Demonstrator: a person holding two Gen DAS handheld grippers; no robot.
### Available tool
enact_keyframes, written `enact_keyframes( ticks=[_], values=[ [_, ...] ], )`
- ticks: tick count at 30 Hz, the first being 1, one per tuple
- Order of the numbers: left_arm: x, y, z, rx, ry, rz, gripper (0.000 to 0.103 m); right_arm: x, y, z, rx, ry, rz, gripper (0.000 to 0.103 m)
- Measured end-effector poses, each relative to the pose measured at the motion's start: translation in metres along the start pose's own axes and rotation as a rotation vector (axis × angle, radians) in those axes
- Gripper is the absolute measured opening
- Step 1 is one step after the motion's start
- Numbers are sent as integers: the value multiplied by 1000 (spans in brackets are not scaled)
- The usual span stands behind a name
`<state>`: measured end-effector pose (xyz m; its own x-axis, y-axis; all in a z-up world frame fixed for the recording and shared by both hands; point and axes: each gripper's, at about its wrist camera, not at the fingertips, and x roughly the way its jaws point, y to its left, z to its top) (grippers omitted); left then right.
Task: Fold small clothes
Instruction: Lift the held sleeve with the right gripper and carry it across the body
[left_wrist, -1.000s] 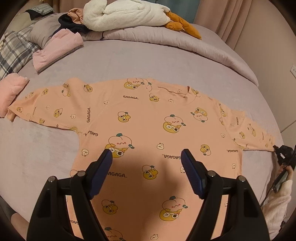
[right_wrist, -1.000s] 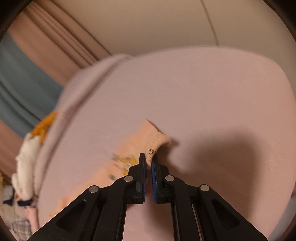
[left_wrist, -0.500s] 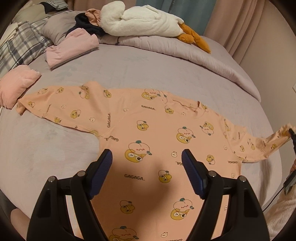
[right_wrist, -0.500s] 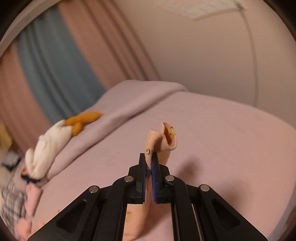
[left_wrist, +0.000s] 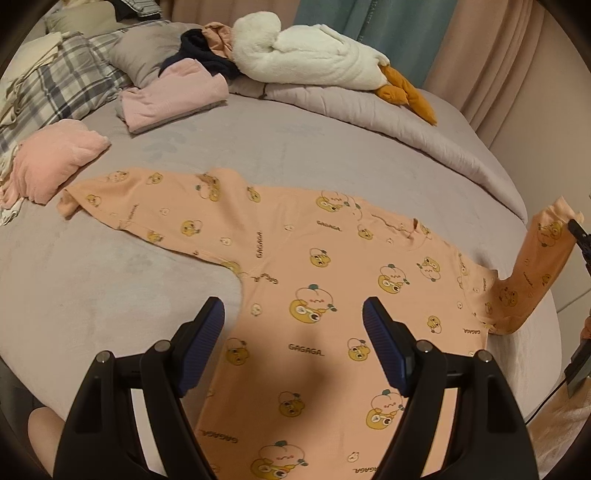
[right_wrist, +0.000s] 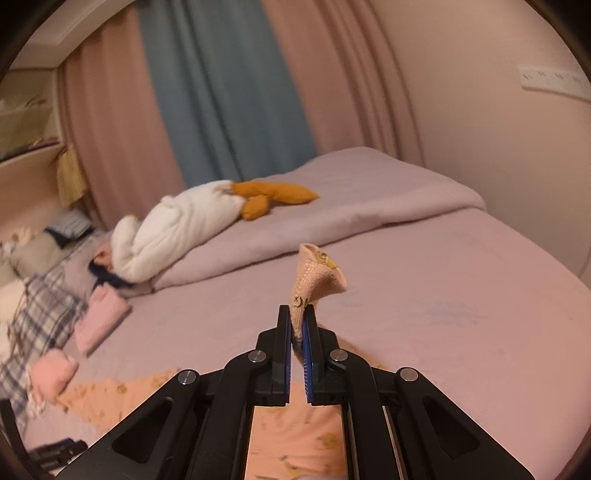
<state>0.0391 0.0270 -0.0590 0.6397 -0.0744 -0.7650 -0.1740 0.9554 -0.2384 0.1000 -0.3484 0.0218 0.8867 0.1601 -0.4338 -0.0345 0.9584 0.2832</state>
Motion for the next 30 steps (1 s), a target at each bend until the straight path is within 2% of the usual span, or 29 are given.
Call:
enact_keyframes(
  ticks=[4, 12, 23, 30],
  values=[
    [-8, 10, 0, -24, -22, 10, 78, 7, 25, -6, -33, 27, 79, 7],
    [-14, 32, -1, -73, -37, 20, 78, 22, 76, -24, -128, 101, 167, 7],
    [-13, 48, -7, -98, -31, 49, 78, 46, 114, -61, -172, 236, 253, 7],
    [-10, 61, -10, -121, -20, 71, 78, 60, 134, -83, -222, 331, 274, 7]
  ],
)
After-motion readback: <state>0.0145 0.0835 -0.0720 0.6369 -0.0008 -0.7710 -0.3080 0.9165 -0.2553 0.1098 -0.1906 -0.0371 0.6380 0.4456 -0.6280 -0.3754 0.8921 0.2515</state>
